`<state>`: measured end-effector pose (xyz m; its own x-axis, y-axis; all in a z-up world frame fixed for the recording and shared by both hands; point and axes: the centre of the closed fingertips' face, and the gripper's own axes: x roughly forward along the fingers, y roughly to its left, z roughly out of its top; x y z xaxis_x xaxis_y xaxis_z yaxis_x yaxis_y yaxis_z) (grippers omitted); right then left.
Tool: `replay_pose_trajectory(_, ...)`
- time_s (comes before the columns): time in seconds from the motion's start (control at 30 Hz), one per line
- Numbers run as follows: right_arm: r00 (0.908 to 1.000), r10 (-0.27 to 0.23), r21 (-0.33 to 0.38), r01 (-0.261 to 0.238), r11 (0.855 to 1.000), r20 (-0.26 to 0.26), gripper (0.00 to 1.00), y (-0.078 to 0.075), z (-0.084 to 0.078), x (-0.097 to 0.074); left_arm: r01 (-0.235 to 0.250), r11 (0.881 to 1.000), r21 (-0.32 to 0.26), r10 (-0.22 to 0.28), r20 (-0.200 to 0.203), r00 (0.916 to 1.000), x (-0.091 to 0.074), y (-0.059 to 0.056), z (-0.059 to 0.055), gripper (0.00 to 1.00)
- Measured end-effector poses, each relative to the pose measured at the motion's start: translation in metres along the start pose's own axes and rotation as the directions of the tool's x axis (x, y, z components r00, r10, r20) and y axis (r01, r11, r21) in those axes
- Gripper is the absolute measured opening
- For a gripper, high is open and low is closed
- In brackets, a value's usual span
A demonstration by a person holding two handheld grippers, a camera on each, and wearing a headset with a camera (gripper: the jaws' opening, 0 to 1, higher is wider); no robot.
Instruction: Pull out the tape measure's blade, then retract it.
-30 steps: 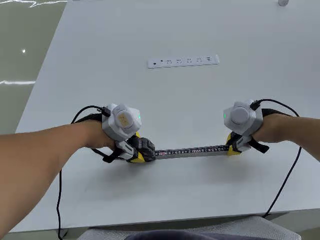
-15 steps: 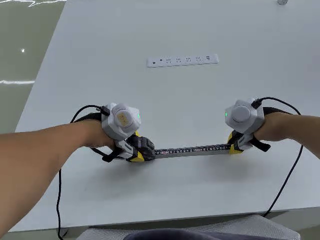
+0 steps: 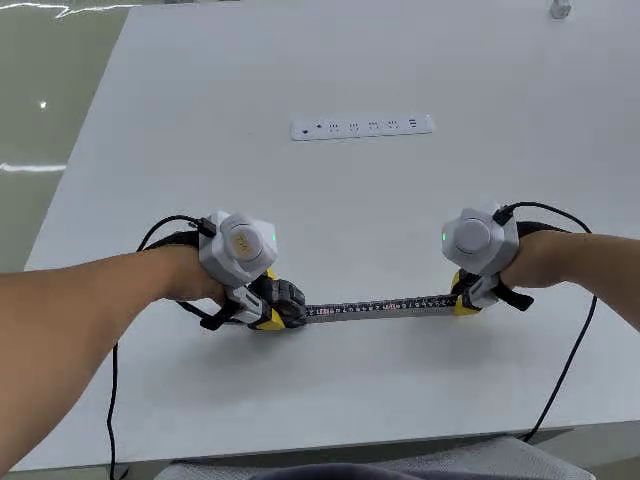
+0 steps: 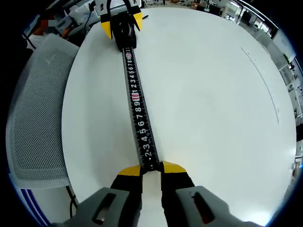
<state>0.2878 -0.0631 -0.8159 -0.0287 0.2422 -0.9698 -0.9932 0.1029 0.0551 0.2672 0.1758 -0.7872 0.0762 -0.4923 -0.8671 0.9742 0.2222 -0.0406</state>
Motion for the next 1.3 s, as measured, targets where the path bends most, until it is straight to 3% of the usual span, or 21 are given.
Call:
replay_pose_trajectory(0.8,0.9999,0.007,-0.007,-0.007,1.000,-0.012,0.14,-0.006,-0.002,0.006,0.001,1.000,0.004,-0.001,-0.002,1.0000,0.004,0.005,-0.002,0.36)
replay_pose_trajectory(0.9,0.9995,0.012,-0.008,-0.011,1.000,0.029,0.15,-0.006,-0.002,0.005,0.003,0.999,0.032,-0.002,-0.028,0.9996,0.004,0.004,-0.003,0.36)
replay_pose_trajectory(0.97,0.9976,0.002,-0.016,0.000,1.000,0.069,0.15,-0.005,-0.003,0.004,0.000,0.999,0.033,0.001,-0.023,0.9997,0.004,0.005,-0.003,0.36)
replay_pose_trajectory(1.03,0.9929,-0.006,0.085,-0.004,0.996,0.119,0.16,-0.007,-0.002,0.004,-0.010,1.000,0.019,0.010,-0.010,0.9999,0.003,0.005,-0.003,0.37)
replay_pose_trajectory(1.07,0.9899,-0.021,0.164,-0.003,0.986,0.141,0.19,-0.009,-0.002,0.003,-0.023,1.000,0.003,0.023,-0.003,0.9997,0.002,0.007,-0.004,0.37)
replay_pose_trajectory(1.17,0.9850,-0.049,0.166,0.021,0.986,0.166,0.36,-0.010,-0.004,-0.004,-0.060,0.997,-0.042,0.062,0.031,0.9976,-0.004,0.014,-0.004,0.45)
replay_pose_trajectory(1.3,0.9781,-0.074,0.184,0.038,0.982,0.194,0.37,-0.009,-0.005,-0.010,-0.088,0.990,-0.111,0.096,0.067,0.9932,-0.015,0.017,-0.008,0.51)
